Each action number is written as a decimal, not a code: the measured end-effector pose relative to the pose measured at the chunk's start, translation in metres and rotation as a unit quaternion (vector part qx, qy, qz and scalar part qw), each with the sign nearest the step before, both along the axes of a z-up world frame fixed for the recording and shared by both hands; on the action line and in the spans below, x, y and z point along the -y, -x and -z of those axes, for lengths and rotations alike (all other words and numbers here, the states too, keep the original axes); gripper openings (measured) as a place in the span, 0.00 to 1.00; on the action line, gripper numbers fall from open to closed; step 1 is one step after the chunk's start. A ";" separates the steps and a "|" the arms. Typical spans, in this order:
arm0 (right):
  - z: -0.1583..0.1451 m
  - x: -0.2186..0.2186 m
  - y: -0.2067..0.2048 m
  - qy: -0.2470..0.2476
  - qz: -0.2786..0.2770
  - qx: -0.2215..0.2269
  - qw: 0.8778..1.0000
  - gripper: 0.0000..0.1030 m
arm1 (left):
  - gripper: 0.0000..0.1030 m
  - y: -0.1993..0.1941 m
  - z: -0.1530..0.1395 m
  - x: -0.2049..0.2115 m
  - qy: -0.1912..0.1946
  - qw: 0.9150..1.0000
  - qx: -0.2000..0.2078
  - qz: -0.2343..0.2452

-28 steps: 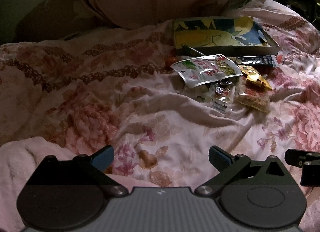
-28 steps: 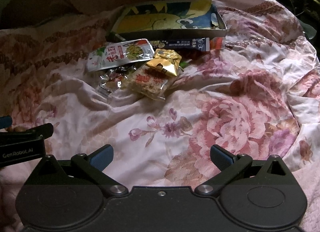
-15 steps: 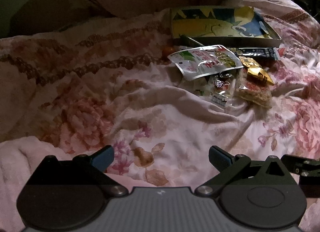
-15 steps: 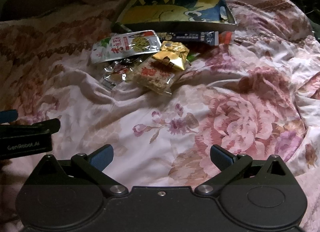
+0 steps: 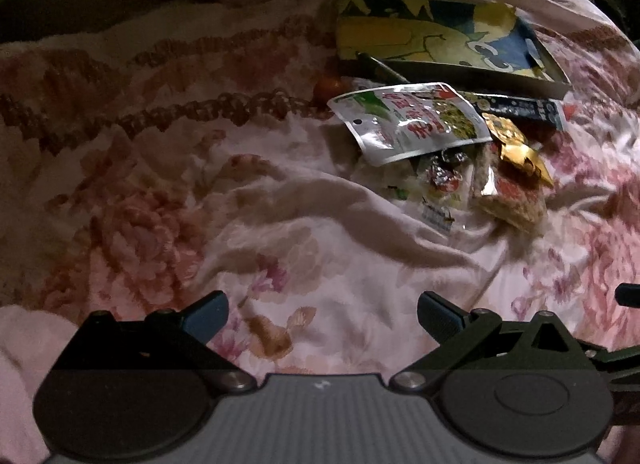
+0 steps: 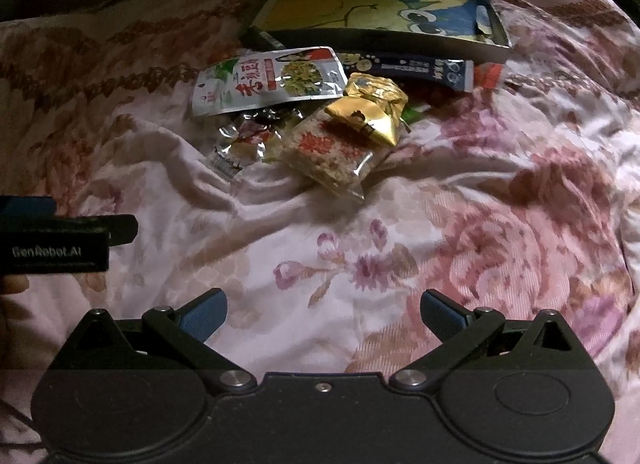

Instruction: Organize snacks

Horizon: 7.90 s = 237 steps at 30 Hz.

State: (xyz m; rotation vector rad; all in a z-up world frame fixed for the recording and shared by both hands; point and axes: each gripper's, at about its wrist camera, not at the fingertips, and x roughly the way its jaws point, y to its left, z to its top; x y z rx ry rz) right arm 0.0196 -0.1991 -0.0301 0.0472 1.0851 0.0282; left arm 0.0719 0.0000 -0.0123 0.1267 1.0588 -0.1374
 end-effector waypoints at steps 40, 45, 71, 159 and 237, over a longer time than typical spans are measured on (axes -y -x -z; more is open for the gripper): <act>0.015 0.040 -0.064 -0.037 0.077 0.047 0.995 0.99 | 0.99 -0.085 0.025 0.035 0.013 0.996 -0.047 0.074; 0.018 0.038 -0.074 -0.042 0.083 0.053 0.994 0.99 | 0.99 -0.090 0.029 0.033 0.015 0.997 -0.042 0.066; 0.037 0.036 -0.120 -0.077 0.055 0.031 0.995 0.83 | 0.78 -0.064 0.030 0.063 0.021 0.981 0.028 0.188; 0.025 0.024 -0.072 -0.071 0.018 0.036 0.997 0.71 | 0.08 -0.071 0.026 0.031 0.167 0.977 -0.045 0.126; 0.025 0.005 -0.075 0.001 -0.016 0.067 0.998 0.70 | 0.20 -0.096 0.034 0.050 0.165 0.979 -0.039 0.112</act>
